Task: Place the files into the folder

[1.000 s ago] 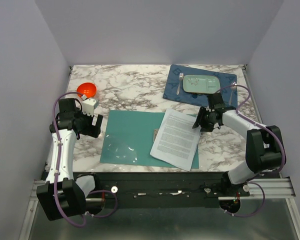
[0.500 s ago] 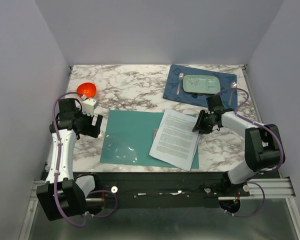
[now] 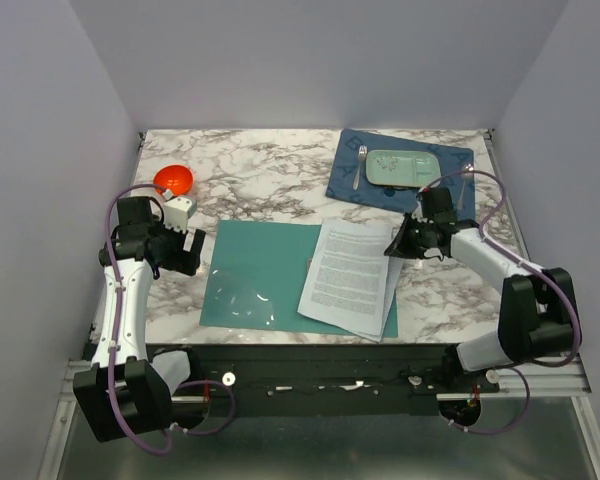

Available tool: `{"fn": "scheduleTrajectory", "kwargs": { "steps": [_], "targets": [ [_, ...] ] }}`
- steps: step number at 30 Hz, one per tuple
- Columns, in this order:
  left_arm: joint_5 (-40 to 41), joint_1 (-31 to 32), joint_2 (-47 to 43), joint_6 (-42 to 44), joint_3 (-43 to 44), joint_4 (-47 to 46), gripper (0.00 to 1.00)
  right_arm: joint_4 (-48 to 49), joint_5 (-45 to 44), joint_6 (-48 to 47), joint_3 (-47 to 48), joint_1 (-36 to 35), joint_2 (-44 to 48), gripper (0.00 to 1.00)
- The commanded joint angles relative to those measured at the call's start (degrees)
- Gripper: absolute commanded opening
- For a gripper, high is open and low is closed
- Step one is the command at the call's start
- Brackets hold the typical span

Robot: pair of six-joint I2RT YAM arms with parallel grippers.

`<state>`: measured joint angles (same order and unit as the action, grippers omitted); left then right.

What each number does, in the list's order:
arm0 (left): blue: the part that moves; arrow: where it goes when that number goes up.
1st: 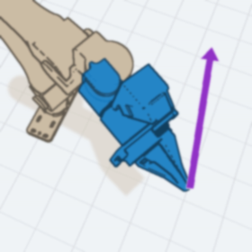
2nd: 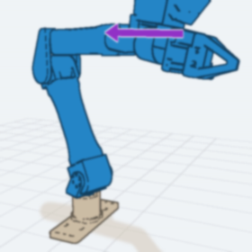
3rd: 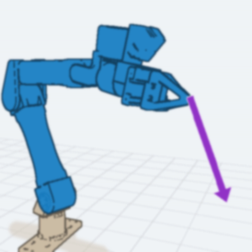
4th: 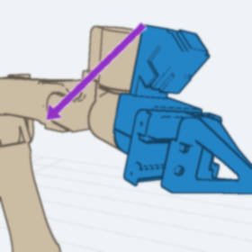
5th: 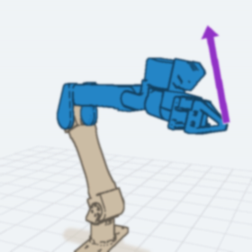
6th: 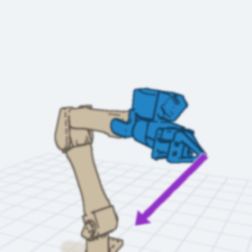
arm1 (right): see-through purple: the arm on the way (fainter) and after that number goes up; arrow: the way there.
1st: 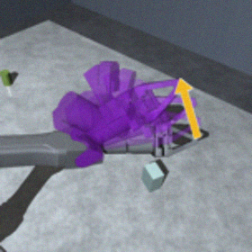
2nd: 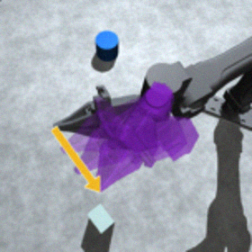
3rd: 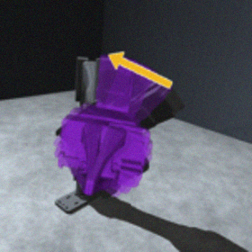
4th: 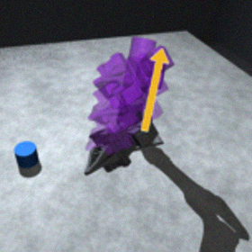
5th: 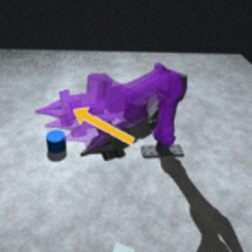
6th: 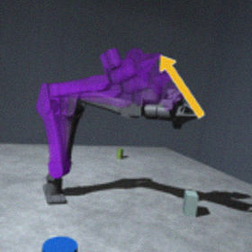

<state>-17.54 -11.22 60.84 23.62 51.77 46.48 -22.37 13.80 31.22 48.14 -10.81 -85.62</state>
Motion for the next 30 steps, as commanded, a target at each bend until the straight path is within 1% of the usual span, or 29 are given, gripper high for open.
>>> {"fn": "scheduleTrajectory", "kwargs": {
  "steps": [1, 3, 4, 6, 7, 8, 13, 20, 25, 30],
  "targets": [
    [0.2, 0.2, -1.0, 1.6, -0.1, 1.9, 0.99, 3.6, 8.9, -0.1, 1.8, -0.1, 7.6, 0.01],
    [0.3, 0.2, -0.7, 1.2, -0.3, 1.7, 0.99, 3.6, 9.1, -0.3, 3.7, -2.5, 9.7, 0.01],
    [0.4, 0.1, -0.5, 1.1, -0.4, 1.7, 0.99, 3.2, 9.1, -0.5, 6.3, -3.5, 10.9, 0.01],
    [0.3, 0.1, -0.4, 0.9, -0.5, 1.6, 0.99, 2.4, 9.0, -1.4, 8.6, -7.0, 11.4, 0.01],
    [0.2, 0.1, -0.5, 0.8, -0.6, 1.6, 0.99, 2.1, 9.0, -1.7, 11.1, -8.2, 11.4, 0.01],
    [0.3, 0.1, -0.5, 0.8, -0.6, 1.6, 0.99, 2.0, 9.0, -2.1, 12.1, -10.5, 11.2, 0.01],
    [0.7, 0.1, -1.2, 1.0, -0.5, 2.0, 0.99, 2.0, 8.8, -2.7, 17.6, -16.4, 8.4, 0.01],
    [1.0, 0.1, -1.4, 1.4, -0.4, 2.4, 0.99, 0.6, 6.7, -3.5, 27.7, -25.7, -0.8, 0.01],
    [0.8, 0.1, -2.2, 1.9, -0.8, 2.5, 0.99, -2.5, 4.6, -4.7, 37.0, -28.8, -8.7, 0.01],
    [1.4, 0.1, -2.9, 2.7, -1.9, 2.4, 0.99, -7.1, 3.2, -7.6, 42.7, -30.1, -13.0, 0.00]
  ]
}}
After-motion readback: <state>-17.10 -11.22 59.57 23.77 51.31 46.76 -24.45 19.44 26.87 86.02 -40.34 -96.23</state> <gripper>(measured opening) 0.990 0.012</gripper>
